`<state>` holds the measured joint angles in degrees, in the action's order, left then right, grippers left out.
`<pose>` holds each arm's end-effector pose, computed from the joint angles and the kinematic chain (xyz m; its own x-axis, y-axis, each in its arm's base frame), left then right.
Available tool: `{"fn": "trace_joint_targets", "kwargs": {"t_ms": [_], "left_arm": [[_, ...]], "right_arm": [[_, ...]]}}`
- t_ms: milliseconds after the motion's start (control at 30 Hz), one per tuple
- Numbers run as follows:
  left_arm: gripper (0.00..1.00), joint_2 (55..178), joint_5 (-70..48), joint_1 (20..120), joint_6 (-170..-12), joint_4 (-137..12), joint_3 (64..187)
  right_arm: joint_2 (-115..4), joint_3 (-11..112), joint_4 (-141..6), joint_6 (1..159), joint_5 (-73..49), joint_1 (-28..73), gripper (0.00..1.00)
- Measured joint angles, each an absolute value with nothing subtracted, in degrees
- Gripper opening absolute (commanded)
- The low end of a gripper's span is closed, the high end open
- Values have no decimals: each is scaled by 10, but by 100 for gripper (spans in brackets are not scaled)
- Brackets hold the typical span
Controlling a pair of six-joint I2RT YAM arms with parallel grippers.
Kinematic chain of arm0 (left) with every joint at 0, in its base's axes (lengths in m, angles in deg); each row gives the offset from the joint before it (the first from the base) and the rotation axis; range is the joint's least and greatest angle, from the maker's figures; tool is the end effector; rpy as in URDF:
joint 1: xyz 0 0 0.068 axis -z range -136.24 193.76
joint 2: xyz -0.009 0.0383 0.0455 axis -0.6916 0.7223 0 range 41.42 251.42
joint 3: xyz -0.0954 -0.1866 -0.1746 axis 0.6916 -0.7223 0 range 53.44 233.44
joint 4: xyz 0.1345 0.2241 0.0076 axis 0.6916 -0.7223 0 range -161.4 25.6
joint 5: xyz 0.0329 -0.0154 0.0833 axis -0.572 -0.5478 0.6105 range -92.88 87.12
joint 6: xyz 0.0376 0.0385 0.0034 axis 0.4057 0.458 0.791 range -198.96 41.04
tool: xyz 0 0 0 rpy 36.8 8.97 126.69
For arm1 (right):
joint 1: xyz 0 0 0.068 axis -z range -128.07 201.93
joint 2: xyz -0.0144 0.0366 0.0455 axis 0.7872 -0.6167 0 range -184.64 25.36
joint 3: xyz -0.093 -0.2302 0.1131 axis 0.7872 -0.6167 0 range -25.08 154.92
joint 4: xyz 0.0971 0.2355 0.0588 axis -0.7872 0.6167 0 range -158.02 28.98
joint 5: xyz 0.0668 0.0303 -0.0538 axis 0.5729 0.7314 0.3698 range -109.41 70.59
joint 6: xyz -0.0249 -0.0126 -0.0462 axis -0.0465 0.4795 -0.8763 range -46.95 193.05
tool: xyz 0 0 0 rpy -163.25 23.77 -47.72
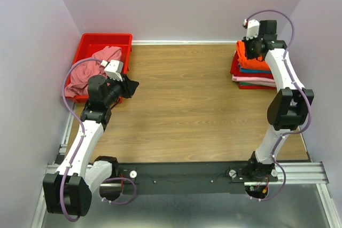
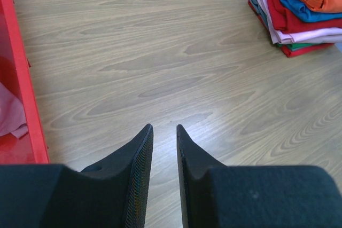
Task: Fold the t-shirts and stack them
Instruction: Neatly place the folded tshirt to the corner, then reset both grippers
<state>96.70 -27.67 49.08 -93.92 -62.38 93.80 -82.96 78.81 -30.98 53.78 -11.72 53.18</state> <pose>0.2231 -0.0357 0.3015 -0.3417 -0.2034 -0.9175 0.4172 0.8420 -0.3421 0.4337 -0.0047 0.3326 -0.5991 -0.3140 -0.7365 -0.2926 0.9421 -0.1637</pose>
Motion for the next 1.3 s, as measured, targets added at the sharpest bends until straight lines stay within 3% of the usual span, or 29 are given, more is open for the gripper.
{"fn": "trace_joint_targets", "kwargs": {"t_ms": [400, 567, 700, 767, 800, 833, 933, 1000, 1300], "left_arm": [[32, 967, -282, 491, -939, -624, 938], [32, 967, -283, 491, -939, -629, 939], [32, 966, -283, 491, -937, -651, 961], [34, 963, -281, 491, -934, -664, 980], [41, 960, -278, 491, -933, -672, 991], [46, 956, -275, 491, -932, -676, 1004], [60, 950, -262, 491, -931, -685, 1041], [93, 950, -254, 491, -932, -691, 1061], [95, 948, -154, 476, -915, -731, 1117]], "right_arm": [[-827, 649, -312, 509, -102, 531, 6], [-800, 668, -308, 505, -74, 531, 40], [-744, 691, -309, 503, -53, 531, 52], [-699, 694, -312, 505, -50, 531, 65], [-679, 692, -315, 509, -49, 531, 71], [-663, 688, -322, 507, -49, 531, 83], [-594, 643, -358, 524, -53, 531, 99], [-555, 603, -380, 540, -57, 532, 100], [-384, 369, -522, 699, -139, 564, 100]]}}
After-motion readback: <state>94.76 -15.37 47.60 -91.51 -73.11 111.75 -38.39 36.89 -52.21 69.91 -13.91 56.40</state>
